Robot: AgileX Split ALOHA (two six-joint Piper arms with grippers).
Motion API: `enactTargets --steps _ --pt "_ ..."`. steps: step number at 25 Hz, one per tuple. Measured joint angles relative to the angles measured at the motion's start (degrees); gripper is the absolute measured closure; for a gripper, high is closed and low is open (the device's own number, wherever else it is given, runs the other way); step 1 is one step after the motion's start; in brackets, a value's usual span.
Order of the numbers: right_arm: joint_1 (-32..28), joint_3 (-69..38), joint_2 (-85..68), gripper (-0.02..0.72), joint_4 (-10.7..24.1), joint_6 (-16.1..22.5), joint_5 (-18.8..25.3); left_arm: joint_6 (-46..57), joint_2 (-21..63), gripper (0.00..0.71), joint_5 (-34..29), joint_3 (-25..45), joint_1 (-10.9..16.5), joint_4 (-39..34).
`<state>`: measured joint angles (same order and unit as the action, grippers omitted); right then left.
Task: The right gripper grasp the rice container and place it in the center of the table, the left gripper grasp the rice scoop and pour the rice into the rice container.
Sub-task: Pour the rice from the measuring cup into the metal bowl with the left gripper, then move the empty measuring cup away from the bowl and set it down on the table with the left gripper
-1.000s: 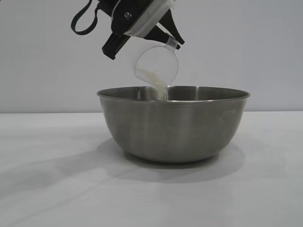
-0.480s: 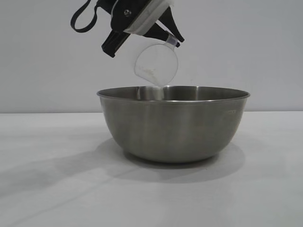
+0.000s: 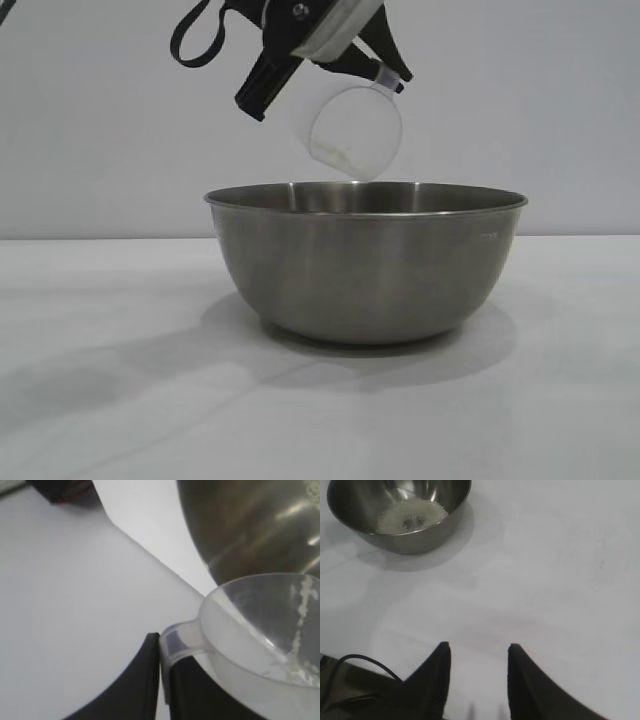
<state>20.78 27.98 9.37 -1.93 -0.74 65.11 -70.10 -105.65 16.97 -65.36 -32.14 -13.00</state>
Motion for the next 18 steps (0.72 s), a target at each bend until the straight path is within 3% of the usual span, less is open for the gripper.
enactTargets --steps 4,8,12,16,18 --pt "0.00 0.00 0.00 0.447 0.00 0.00 0.00 11.15 0.00 0.710 -0.18 0.00 4.06 17.25" --pt "0.00 0.00 0.00 0.447 0.00 0.00 0.00 30.20 0.00 0.710 -0.27 0.00 10.32 19.02" --pt "0.00 0.00 0.00 0.447 0.00 0.00 0.00 51.77 0.00 0.710 2.09 1.53 17.30 10.97" --pt "0.00 0.00 0.00 0.447 0.00 0.00 0.00 78.11 0.00 0.710 16.68 9.72 25.19 -8.11" --pt "0.00 0.00 0.00 0.447 0.00 0.00 0.00 84.63 -0.37 0.710 24.14 14.00 28.50 -14.48"
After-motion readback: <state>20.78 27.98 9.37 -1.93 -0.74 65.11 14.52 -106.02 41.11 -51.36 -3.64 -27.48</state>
